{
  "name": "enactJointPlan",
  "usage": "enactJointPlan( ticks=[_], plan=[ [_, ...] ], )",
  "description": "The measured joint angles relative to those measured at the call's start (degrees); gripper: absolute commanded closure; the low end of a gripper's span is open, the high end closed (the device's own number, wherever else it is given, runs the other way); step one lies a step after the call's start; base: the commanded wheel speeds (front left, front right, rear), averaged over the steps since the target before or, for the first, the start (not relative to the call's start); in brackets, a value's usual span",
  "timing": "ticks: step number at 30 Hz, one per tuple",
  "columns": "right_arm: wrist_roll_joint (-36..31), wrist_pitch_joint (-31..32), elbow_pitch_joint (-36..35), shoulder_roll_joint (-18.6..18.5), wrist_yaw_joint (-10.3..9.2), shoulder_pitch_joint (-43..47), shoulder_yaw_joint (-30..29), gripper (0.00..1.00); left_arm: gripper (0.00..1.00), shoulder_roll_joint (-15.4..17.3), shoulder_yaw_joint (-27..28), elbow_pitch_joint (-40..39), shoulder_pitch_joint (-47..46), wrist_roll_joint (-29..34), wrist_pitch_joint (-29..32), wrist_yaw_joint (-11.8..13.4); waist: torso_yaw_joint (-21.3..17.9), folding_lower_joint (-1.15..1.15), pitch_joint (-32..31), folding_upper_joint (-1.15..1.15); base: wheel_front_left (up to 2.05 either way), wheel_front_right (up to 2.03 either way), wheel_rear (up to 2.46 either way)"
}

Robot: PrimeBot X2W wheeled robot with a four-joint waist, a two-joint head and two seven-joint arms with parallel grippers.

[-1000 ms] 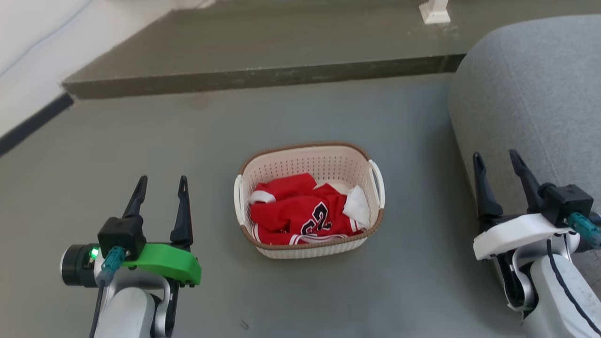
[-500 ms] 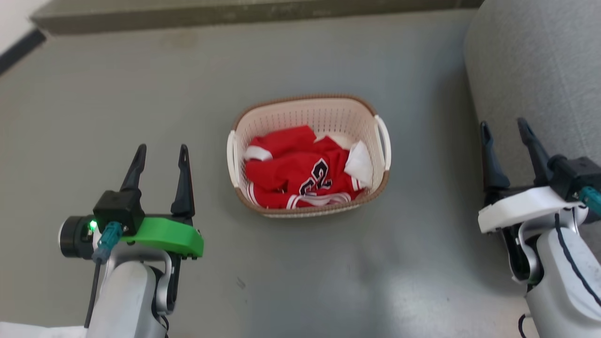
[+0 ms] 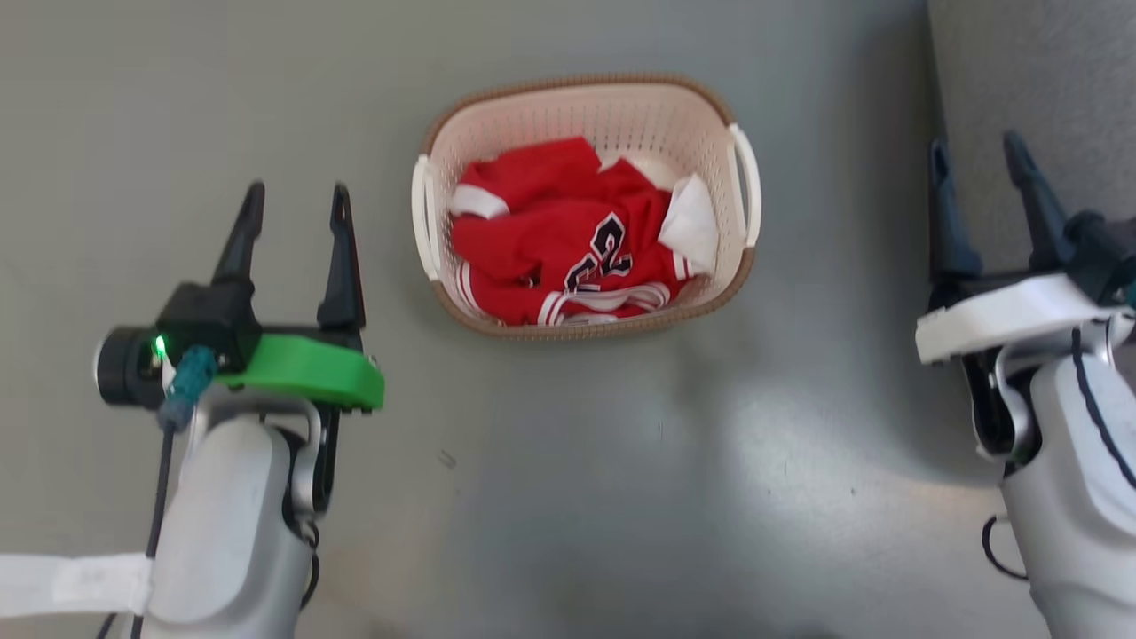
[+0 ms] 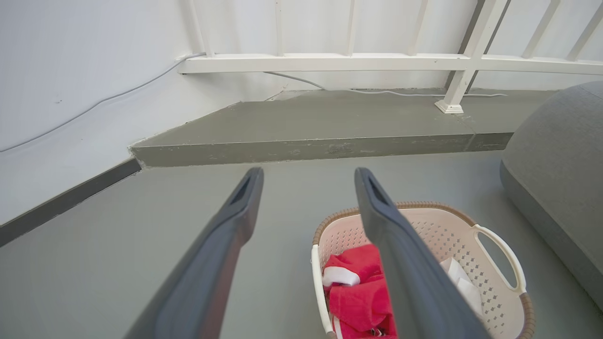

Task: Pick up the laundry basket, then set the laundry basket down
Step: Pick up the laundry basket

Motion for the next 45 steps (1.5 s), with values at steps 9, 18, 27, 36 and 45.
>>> enactJointPlan(
  ticks=[9, 18, 27, 36, 45],
  plan=[
    [-0.03, -0.14, 1.56, -0.01, 0.98, -7.11, -0.05, 0.0, 0.0, -0.78, 0.0, 1.42, -7.42, -0.21, 0.12, -0.69, 0.01, 0.0, 6.63, 0.0, 0.0, 0.0, 0.0],
    [-1.14, -0.14, 7.02, -0.19, 2.0, -15.87, 1.05, 0.0, 0.0, -1.26, 0.2, 5.78, -17.45, -2.0, 3.89, -2.24, -0.14, 0.0, 13.28, 0.0, 0.0, 0.0, 0.0],
    [-1.64, 1.23, 15.88, 0.19, 3.1, -23.75, 3.24, 0.0, 0.0, -1.69, 0.1, 14.32, -26.92, -4.42, 8.43, -4.69, -0.16, 0.01, 19.45, 0.0, 0.0, 0.0, 0.0],
    [-2.1, 3.26, 25.43, 2.78, 4.31, -27.57, 6.56, 0.0, 0.0, -1.99, -0.85, 24.16, -30.82, -5.71, 11.72, -7.33, -0.65, 0.01, 22.49, 0.0, 0.0, 0.0, 0.0],
    [-1.76, 5.68, 32.16, 4.76, 5.04, -31.99, 8.1, 0.0, 0.0, -2.2, -1.79, 31.52, -32.99, -6.87, 15.11, -8.37, -2.09, 0.0, 24.12, 0.0, 0.0, 0.0, 0.0]
  ],
)
